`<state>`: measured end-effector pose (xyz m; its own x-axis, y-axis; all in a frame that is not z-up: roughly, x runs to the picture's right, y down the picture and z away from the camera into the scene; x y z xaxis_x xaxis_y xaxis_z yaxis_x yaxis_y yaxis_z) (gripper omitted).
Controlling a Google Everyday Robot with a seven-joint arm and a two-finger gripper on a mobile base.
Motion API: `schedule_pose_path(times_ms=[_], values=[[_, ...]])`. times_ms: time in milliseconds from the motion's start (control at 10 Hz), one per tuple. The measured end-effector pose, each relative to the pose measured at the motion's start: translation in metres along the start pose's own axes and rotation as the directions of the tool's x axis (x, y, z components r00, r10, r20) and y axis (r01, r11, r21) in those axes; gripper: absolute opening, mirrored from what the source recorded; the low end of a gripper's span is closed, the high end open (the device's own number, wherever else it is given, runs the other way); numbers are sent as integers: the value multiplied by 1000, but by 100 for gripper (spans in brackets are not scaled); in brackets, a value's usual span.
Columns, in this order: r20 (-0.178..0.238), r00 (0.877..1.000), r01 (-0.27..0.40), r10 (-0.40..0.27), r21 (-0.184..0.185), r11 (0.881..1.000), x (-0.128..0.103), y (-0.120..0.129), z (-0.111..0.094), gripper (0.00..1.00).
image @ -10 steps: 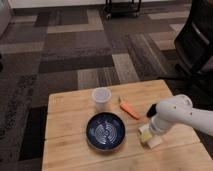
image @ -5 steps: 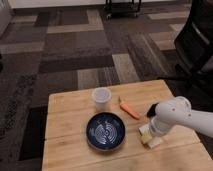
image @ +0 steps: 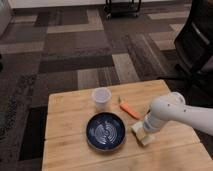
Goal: Place the white sponge in the ceramic bowl
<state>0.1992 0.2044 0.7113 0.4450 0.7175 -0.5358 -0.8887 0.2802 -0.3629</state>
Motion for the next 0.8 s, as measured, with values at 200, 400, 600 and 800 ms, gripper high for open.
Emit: schedule_pose_path(times_ms=[200,400,600,800], values=[[-64,998,21,-17,64,998,-11,1,-17,0],[-114,991,87,-74,110,990,-30,9,-21,0],[-145,973,195,-177,126,973,-54,28,-22,0],[-149,950,296,-274,150,943,-75,48,-32,0]])
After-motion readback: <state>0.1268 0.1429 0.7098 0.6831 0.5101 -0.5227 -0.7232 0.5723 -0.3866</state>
